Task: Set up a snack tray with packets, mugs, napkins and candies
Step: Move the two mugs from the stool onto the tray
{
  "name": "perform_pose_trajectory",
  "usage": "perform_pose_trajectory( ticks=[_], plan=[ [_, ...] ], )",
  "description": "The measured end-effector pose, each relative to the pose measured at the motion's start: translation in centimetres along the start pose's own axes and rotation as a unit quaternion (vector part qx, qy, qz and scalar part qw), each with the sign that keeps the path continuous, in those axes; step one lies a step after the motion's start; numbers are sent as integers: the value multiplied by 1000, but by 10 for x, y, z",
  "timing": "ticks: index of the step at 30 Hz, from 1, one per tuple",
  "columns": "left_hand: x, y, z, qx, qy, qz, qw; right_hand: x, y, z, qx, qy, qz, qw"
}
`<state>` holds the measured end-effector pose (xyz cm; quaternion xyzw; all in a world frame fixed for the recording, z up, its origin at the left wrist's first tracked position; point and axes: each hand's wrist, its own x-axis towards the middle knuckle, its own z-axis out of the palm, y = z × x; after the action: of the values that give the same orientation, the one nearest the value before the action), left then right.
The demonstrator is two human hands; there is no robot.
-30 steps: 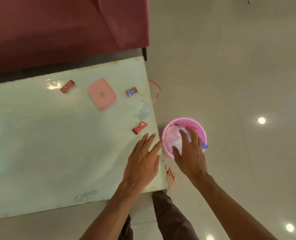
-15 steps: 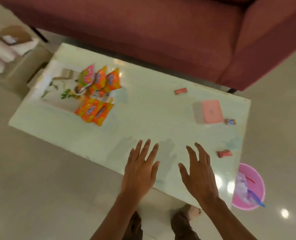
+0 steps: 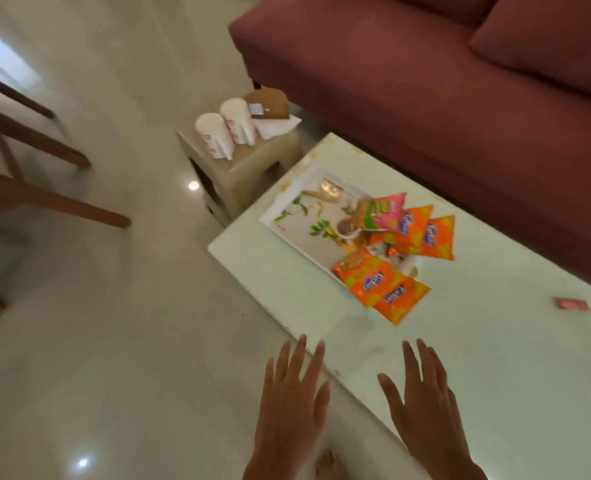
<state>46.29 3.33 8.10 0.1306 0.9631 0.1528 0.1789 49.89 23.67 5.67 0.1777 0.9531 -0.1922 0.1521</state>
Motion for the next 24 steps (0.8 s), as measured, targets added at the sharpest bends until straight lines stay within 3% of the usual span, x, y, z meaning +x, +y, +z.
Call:
perform_pose_trajectory(
  ticks=[3, 10, 16, 24],
  plan=[
    [7, -37, -16, -32, 36, -35, 998, 27, -41, -1, -8, -4, -29, 1000],
    [48, -86, -45, -83, 34, -112, 990, 95, -104, 0, -8, 10, -68, 998],
    [100, -121, -83, -144, 46, -126, 980, 161, -146, 8, 19, 10, -72, 997],
    [203, -182, -151, -138, 90, -139, 977, 249, -197, 1, 63, 5, -51, 997]
  ],
)
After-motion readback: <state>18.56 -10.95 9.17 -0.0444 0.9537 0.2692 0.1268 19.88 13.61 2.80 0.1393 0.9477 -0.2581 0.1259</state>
